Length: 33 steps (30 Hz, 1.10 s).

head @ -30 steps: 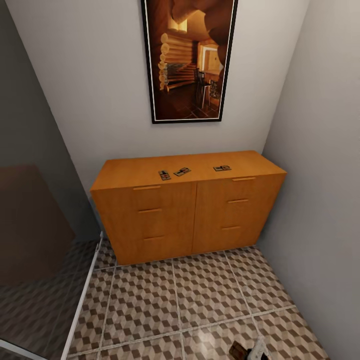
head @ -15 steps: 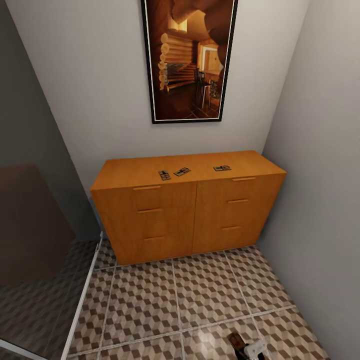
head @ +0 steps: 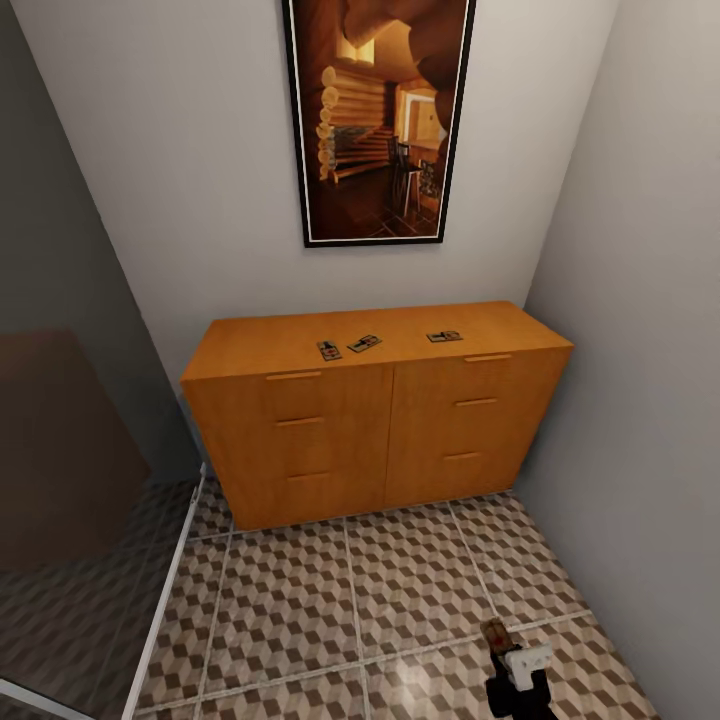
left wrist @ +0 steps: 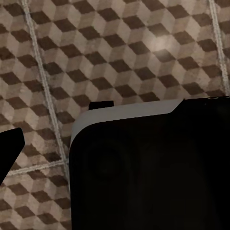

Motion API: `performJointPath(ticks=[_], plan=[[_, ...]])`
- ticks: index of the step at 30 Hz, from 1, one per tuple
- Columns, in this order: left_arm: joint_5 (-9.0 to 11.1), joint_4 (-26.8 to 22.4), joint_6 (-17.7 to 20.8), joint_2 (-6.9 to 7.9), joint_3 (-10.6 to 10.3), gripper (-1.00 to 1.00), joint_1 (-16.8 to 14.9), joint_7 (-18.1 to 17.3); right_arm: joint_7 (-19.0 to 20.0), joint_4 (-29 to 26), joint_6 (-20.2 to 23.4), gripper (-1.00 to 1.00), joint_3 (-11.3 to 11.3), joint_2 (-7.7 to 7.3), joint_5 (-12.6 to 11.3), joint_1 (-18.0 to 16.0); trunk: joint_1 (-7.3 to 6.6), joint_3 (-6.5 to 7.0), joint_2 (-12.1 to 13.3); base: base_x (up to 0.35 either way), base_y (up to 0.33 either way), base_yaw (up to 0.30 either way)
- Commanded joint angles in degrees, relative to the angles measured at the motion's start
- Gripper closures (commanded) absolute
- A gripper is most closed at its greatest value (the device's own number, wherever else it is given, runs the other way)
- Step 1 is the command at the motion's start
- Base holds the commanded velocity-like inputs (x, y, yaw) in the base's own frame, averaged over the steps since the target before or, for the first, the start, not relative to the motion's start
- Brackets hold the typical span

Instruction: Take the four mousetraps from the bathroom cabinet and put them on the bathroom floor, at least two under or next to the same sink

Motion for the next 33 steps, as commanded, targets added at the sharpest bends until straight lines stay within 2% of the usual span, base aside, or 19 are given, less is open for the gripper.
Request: performJointPath(ticks=[1, 5, 6, 8, 9, 11, 14, 20, 26, 33], plan=[[-0.04, 0.05, -0.19, 0.00, -0.42, -1.00, -0.04, 0.32, -0.87, 0.12, -1.02, 1.00, -0.39, 0.02, 0.14, -0.03, 0.00, -0.05, -0.02, 0.000, 0.000, 0.000], [-0.04, 0.05, -0.18, 0.00, -0.44, -1.00, -0.04, 0.32, -9.05, 2.64, -8.14, 1.00, -0.39, 0.22, 0.10, -0.03, 0.00, -0.05, -0.02, 0.000, 0.000, 0.000], [-0.04, 0.05, -0.18, 0.00, -0.45, -1.00, -0.04, 0.32, -11.53, 4.74, -11.29, 1.00, -0.39, 0.35, 0.12, -0.03, 0.00, -0.05, -0.02, 0.000, 0.000, 0.000], [-0.04, 0.05, -0.19, 0.00, -0.44, -1.00, -0.04, 0.32, -13.62, 6.21, -14.72, 1.00, -0.37, 0.52, 0.11, -0.02, 0.00, -0.05, -0.02, 0.000, 0.000, 0.000], [-0.04, 0.05, -0.19, 0.00, -0.44, -1.00, -0.04, 0.32, -15.15, 7.08, -18.12, 1.00, -0.34, 0.67, 0.11, 0.28, 0.00, -0.05, -0.02, 0.000, 0.000, 0.000], [-0.04, 0.05, -0.19, 0.00, -0.45, -1.00, -0.04, 0.32, -16.51, 7.83, -22.07, 1.00, -0.30, 1.00, 0.15, 1.92, 0.00, -0.05, -0.02, 0.000, 0.000, 0.000], [-0.04, 0.05, -0.19, 0.00, -0.43, -1.00, -0.04, 0.32, -17.34, 8.21, -24.85, 1.00, -0.32, 2.22, 0.17, 4.94, 0.00, -0.05, -0.02, 0.000, 0.000, 0.000], [-0.04, 0.05, -0.19, 0.00, -0.42, -1.00, -0.04, 0.32, -17.86, 8.31, -26.26, 1.00, -0.28, 3.57, 0.19, 7.26, 0.00, -0.05, -0.02, 0.000, 0.000, 0.000], [-0.04, 0.05, -0.18, 0.00, -0.42, -1.00, -0.04, 0.32, -17.86, 8.28, -26.26, 1.00, -0.19, 3.86, 0.19, 7.59, 0.00, -0.05, -0.02, 0.000, 0.000, 0.000], [-0.04, 0.05, -0.15, 0.00, -0.42, -1.00, -0.04, 0.32, -18.00, 8.21, -26.24, 1.00, -0.25, 3.51, 0.19, 7.69, 0.00, -0.05, -0.02, 0.000, 0.000, 0.000]])
